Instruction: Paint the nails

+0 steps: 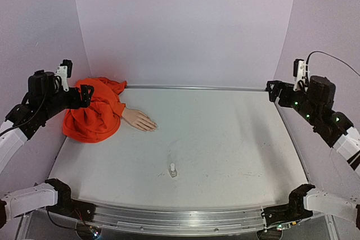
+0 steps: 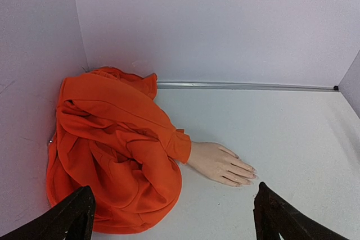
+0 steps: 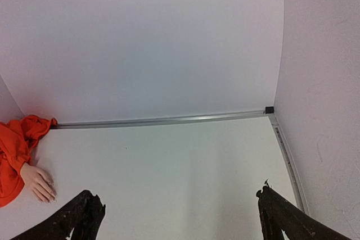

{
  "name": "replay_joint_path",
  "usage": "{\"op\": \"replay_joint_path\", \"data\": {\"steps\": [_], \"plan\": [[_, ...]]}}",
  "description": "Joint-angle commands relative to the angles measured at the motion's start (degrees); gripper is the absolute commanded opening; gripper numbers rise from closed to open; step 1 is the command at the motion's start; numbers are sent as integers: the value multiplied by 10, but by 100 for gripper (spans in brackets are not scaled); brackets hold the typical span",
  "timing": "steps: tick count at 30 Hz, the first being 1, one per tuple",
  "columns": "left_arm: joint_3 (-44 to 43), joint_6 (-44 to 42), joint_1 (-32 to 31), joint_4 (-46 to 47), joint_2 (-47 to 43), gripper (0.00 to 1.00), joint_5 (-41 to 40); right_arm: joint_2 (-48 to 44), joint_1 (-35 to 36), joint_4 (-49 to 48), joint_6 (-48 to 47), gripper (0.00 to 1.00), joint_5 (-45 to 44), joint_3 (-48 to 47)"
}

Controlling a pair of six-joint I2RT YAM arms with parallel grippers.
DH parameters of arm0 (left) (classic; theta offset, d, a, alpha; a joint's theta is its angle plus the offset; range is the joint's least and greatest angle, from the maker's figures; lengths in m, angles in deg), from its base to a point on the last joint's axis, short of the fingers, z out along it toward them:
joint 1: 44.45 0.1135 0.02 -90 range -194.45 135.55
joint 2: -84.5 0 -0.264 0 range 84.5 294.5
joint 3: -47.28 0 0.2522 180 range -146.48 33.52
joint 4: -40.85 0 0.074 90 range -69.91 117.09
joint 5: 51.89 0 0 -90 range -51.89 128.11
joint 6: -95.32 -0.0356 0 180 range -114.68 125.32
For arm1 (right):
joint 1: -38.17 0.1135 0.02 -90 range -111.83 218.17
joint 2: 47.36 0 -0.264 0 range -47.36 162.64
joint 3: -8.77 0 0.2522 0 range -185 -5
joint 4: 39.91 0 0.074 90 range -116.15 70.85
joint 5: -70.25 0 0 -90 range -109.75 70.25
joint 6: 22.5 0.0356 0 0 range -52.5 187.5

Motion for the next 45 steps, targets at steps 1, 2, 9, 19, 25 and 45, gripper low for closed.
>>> {"op": "replay_joint_path", "data": {"steps": [1,2,9,19,25,45], "plan": [[-10,58,39,28,30,100,65,50,14,-32,18,98,-45,-5],[-11,69,48,29,42,100,82,66,17,-33,21,98,-48,-6],[-2,140,23,45,131,99,153,157,35,-51,11,98,5,-7],[-15,200,-197,32,290,99,148,247,50,-98,58,98,72,-5],[-84,203,-345,-6,415,96,115,275,53,-116,65,98,107,-10],[-261,232,-498,-137,613,62,10,253,56,-140,68,98,150,-4]]}}
